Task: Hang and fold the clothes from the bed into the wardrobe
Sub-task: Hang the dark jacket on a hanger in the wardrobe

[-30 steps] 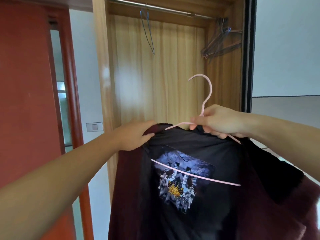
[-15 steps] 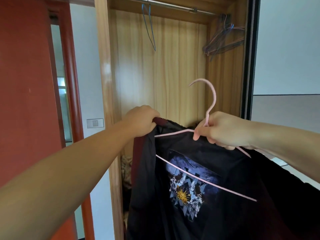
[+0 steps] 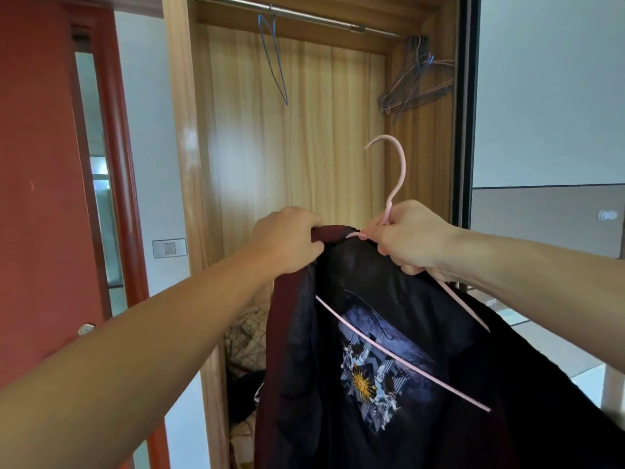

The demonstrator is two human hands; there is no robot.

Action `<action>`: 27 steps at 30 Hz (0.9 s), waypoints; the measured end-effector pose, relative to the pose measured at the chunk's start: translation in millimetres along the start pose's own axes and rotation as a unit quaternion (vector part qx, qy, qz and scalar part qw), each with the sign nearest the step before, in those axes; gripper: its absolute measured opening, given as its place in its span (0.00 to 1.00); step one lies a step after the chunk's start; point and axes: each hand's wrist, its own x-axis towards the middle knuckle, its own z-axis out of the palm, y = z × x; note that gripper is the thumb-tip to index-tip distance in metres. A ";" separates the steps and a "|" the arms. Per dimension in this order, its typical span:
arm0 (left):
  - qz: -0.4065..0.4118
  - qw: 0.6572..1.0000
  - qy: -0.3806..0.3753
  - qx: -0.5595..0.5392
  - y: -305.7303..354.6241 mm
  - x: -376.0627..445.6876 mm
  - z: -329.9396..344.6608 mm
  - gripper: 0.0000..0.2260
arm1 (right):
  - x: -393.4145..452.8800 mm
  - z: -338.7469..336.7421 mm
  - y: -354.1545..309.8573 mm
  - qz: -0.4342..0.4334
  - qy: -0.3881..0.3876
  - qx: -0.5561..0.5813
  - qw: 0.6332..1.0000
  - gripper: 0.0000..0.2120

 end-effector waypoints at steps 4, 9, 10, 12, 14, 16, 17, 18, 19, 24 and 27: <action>0.151 0.987 -0.058 -0.007 16.9 6.8 -7.8 0.14 | -0.8 -1.3 -4.9 -0.005 -0.019 -0.008 1.000 0.10; 0.199 0.979 -0.042 -0.002 11.9 22.1 -1.7 0.13 | -2.0 -11.5 -8.3 -0.020 -0.032 -0.020 0.999 0.06; 0.207 0.978 -0.029 0.013 9.6 24.4 -0.8 0.13 | -3.0 -14.5 -7.3 -0.032 -0.030 -0.023 0.999 0.06; 0.228 0.973 -0.004 0.046 10.1 28.2 -1.9 0.21 | -5.7 -21.8 -5.1 -0.054 -0.023 -0.024 0.998 0.07; 0.244 0.967 0.019 0.076 14.4 30.7 -5.2 0.28 | -7.7 -31.9 -4.1 -0.061 -0.018 -0.024 0.998 0.08; 0.263 0.961 0.026 0.082 16.8 32.8 -5.9 0.26 | -10.1 -41.7 -3.6 -0.053 -0.014 -0.016 0.998 0.08; 0.267 0.960 0.019 0.082 16.6 34.4 -5.2 0.22 | -11.1 -45.5 -3.3 -0.049 -0.014 -0.009 0.999 0.07; 0.266 0.961 0.003 0.078 16.3 35.5 -4.3 0.17 | -11.8 -48.2 -3.1 -0.047 -0.015 -0.002 0.999 0.06; 0.262 0.962 -0.017 0.070 15.8 36.2 -3.0 0.14 | -12.4 -50.2 -2.7 -0.044 -0.017 0.000 0.999 0.06; 0.258 0.964 -0.061 0.017 9.1 30.6 4.0 0.13 | -13.5 -54.4 -2.4 -0.040 -0.027 -0.021 0.999 0.06; 0.238 0.968 -0.071 0.020 0.1 28.0 6.0 0.15 | -15.2 -56.9 -2.8 -0.048 -0.033 -0.025 0.998 0.06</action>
